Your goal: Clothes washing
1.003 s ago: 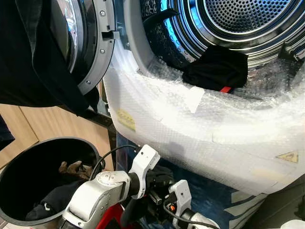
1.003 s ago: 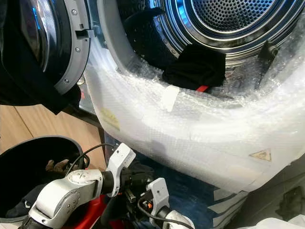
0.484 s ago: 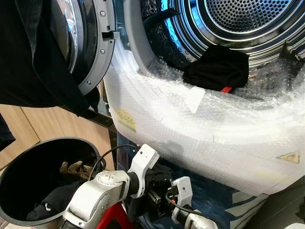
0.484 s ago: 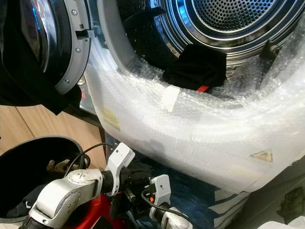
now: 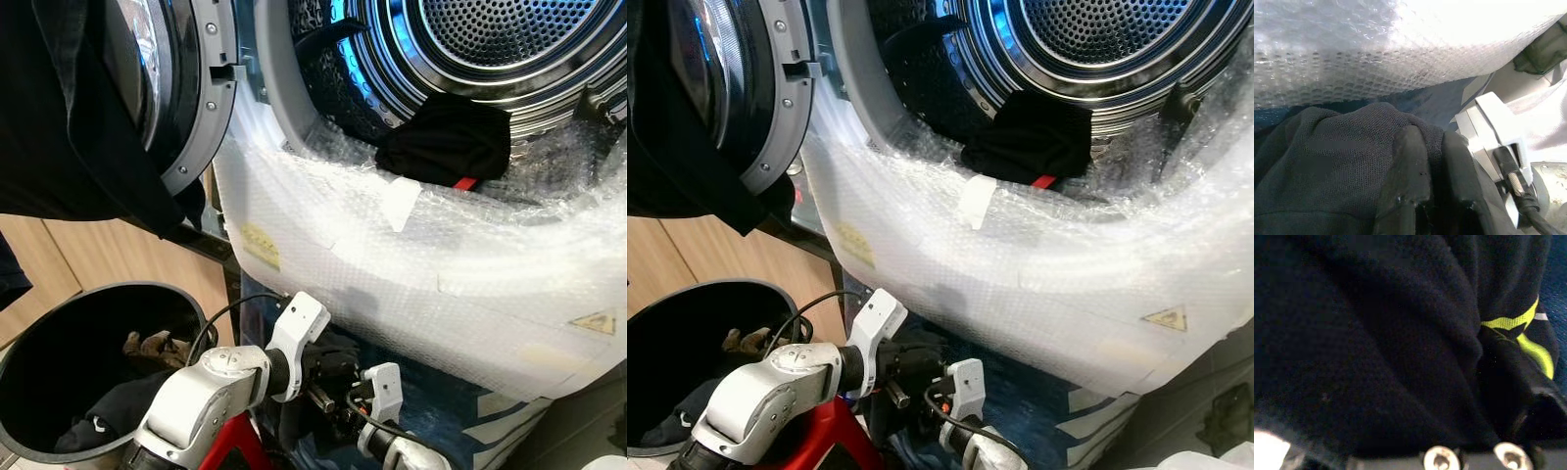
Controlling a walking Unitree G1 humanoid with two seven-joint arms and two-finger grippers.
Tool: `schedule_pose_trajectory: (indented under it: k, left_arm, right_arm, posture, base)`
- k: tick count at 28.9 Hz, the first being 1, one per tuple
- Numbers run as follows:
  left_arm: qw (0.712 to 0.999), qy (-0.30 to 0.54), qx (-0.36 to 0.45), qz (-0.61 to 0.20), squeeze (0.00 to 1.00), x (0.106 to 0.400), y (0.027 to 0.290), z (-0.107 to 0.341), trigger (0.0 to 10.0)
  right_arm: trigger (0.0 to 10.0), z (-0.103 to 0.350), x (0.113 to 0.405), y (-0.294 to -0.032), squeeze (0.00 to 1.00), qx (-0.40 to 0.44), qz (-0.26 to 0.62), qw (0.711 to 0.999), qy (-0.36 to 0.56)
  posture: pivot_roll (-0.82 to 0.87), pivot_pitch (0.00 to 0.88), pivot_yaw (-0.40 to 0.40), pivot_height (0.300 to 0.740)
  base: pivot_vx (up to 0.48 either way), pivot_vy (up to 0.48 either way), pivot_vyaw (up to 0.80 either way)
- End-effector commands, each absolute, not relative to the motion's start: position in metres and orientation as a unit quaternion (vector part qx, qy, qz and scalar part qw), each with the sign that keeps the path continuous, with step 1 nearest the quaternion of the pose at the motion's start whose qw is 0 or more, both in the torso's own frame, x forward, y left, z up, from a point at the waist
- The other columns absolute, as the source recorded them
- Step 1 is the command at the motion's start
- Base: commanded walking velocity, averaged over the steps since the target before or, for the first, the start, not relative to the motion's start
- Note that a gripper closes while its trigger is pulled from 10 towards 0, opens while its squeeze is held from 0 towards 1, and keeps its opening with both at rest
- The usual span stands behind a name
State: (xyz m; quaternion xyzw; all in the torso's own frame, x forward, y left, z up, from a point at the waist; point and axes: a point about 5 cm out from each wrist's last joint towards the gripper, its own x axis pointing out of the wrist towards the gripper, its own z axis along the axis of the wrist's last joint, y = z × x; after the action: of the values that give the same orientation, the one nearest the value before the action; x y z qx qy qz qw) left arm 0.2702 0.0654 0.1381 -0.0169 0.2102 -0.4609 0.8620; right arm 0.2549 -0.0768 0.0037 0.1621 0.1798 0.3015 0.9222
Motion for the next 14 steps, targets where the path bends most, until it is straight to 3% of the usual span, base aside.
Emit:
schedule_pose_trajectory:
  k: [1,10,14]
  left_arm:
    - [0.86,0.181,-0.015,-0.477,0.0,0.2728,0.0583,0.1496,0.0]
    - [0.865,0.176,-0.013,-0.47,0.0,0.2753,0.0581,0.1495,0.0]
    - [0.867,0.175,-0.01,-0.467,0.0,0.2768,0.0584,0.1493,0.0]
  right_arm:
    - [0.0,0.0056,0.2537,-0.0752,0.0,0.167,0.308,0.921,0.171]
    - [0.0,0.0082,0.2508,-0.0773,0.0,0.18,0.315,0.919,0.155]
    - [0.0,0.0039,0.2469,-0.0761,0.0,0.139,0.335,0.917,0.165]
  posture:
    - [-0.01,0.0,-0.007,0.74]
    - [-0.01,0.0,-0.012,0.74]
    - [0.0,0.0,-0.025,0.74]
  base:
    - [0.0,0.0,0.0]
    - [0.0,0.0,0.0]
    - [0.0,0.0,0.0]
